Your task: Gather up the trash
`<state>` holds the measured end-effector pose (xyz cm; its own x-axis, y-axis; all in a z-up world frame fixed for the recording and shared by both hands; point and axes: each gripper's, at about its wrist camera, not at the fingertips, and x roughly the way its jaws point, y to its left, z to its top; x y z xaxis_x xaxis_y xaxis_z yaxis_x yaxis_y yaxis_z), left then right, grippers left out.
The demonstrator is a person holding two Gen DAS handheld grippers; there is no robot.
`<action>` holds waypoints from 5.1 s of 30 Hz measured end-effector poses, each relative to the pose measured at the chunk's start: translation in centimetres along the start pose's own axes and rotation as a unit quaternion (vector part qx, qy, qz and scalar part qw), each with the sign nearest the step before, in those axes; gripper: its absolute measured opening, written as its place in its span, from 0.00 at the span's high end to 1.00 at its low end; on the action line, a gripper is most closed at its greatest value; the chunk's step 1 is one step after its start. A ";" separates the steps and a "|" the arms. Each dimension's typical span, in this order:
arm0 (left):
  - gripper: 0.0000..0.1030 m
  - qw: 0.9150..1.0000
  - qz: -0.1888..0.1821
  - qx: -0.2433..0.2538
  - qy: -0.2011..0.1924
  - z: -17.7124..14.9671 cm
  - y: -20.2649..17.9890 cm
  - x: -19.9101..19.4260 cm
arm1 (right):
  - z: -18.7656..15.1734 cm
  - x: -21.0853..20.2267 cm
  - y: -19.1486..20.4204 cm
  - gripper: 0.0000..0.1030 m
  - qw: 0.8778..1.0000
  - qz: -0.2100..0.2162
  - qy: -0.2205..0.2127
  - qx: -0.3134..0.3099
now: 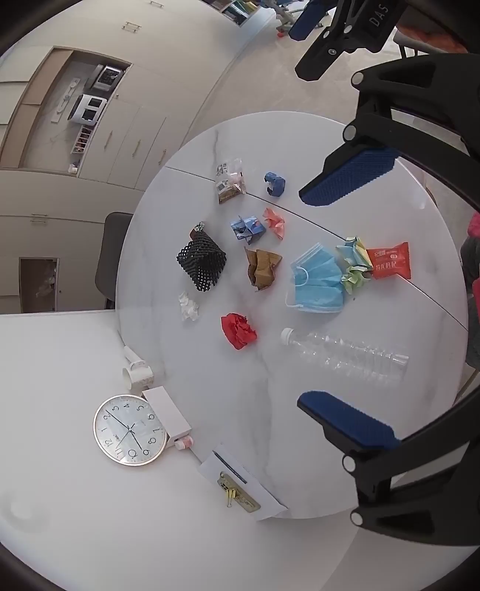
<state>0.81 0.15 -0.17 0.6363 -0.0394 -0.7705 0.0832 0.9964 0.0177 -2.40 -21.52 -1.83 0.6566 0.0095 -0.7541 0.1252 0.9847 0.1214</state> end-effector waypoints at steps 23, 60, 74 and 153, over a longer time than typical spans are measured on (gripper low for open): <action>0.06 1.000 -0.005 -0.008 -0.002 -0.4 0.8 -0.2 | -0.6 0.1 0.4 0.02 1.000 -0.002 0.004 -0.002; 0.06 1.000 -0.002 -0.013 0.000 -0.5 1.4 -0.4 | -0.8 0.1 0.9 0.02 1.000 0.002 0.016 0.000; 0.06 1.000 0.001 -0.014 0.003 -0.4 1.5 -0.1 | -0.7 0.2 0.8 0.02 1.000 0.001 0.019 0.002; 0.40 0.969 -0.130 0.129 0.166 -4.3 16.3 22.1 | -4.0 27.4 14.6 0.89 0.971 0.128 0.165 0.117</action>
<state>12.91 15.86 -19.63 0.2895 -0.2171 -0.9322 0.4236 0.9024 -0.0787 14.45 -6.19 -23.26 0.4186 0.3414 -0.8415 0.1816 0.8765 0.4459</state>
